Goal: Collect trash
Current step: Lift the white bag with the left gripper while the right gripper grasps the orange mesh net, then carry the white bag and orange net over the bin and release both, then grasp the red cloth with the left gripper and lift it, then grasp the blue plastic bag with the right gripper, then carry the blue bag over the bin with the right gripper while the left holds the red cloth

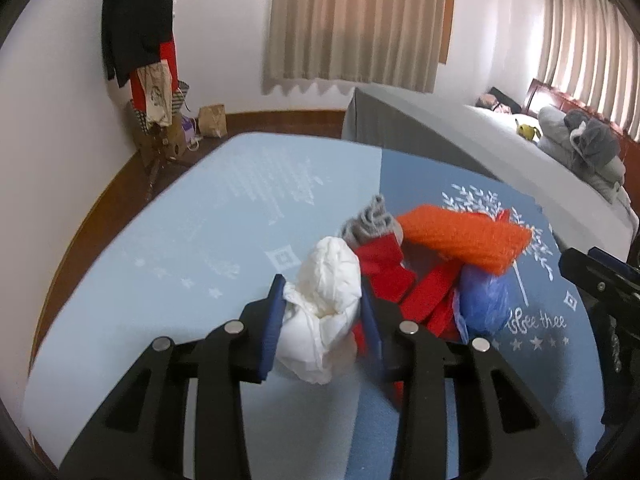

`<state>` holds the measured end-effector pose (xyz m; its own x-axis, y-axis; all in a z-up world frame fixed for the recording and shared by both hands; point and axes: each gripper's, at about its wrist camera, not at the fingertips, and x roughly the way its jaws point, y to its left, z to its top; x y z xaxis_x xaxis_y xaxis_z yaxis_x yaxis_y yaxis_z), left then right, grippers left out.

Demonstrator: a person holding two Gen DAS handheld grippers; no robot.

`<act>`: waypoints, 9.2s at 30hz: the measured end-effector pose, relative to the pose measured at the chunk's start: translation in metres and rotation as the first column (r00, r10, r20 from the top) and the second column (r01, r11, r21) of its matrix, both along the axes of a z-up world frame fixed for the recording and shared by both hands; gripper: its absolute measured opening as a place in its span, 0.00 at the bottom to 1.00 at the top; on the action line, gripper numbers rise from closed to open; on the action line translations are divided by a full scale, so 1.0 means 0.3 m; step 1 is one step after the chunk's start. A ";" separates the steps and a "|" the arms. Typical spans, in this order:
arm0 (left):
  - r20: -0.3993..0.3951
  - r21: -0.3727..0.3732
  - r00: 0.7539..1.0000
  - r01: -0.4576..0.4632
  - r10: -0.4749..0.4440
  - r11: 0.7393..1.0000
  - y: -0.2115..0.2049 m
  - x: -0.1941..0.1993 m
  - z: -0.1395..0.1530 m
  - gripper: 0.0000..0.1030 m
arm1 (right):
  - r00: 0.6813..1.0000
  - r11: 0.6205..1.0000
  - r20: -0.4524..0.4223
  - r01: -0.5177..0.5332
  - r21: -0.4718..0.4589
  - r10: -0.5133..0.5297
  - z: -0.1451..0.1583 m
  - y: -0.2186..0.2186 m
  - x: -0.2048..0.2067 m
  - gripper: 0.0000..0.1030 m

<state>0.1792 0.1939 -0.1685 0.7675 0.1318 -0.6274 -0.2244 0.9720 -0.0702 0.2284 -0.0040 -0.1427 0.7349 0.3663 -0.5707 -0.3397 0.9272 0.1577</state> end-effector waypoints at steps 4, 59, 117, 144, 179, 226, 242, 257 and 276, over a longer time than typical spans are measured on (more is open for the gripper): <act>0.011 0.002 1.000 -0.004 0.004 1.000 0.020 0.004 0.017 0.22 | 0.999 0.999 0.007 -0.038 0.006 0.038 0.013 0.045 0.020 0.79; 0.139 0.030 0.969 0.201 -0.203 0.979 -0.387 -0.116 0.248 0.21 | 0.997 0.998 0.077 0.011 0.068 -0.017 0.220 -0.258 -0.255 0.20; 0.107 0.029 0.754 0.649 -0.648 0.760 -1.194 -0.158 0.138 0.75 | 0.817 0.818 -0.034 0.575 -0.004 -0.575 0.069 -1.086 -0.641 0.84; 0.112 0.111 0.972 0.193 -0.206 0.975 -0.460 -0.096 0.181 0.90 | 0.957 0.958 0.049 0.286 0.036 -0.287 0.151 -0.541 -0.299 0.94; -0.211 -0.004 0.973 0.091 -0.089 0.996 -0.129 0.202 -0.160 0.77 | 0.989 0.989 -0.037 0.144 -0.030 -0.145 -0.051 -0.195 -0.022 0.94; -0.064 0.009 0.998 -0.009 0.009 1.000 0.056 0.033 -0.058 0.16 | 0.996 0.997 -0.093 0.003 -0.074 -0.010 -0.133 0.170 0.086 0.90; -0.056 0.007 0.998 -0.022 0.023 1.000 0.050 0.023 -0.049 0.16 | 0.984 0.995 -0.160 -0.090 -0.050 0.081 -0.145 0.201 0.090 0.49; -0.004 0.022 1.000 0.031 -0.031 0.999 -0.069 -0.031 0.083 0.16 | 0.996 1.000 -0.092 -0.014 -0.001 0.014 0.009 0.011 -0.018 0.49; 0.049 0.038 0.985 0.164 -0.166 0.986 -0.341 -0.117 0.244 0.17 | 0.998 0.998 0.001 0.063 0.017 -0.063 0.191 -0.250 -0.214 0.50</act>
<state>0.1442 0.0916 -0.0953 0.8120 0.0209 -0.5833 -0.0575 0.9974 -0.0443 0.1643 -0.0791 -0.0854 0.7578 0.3290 -0.5635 -0.2811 0.9439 0.1731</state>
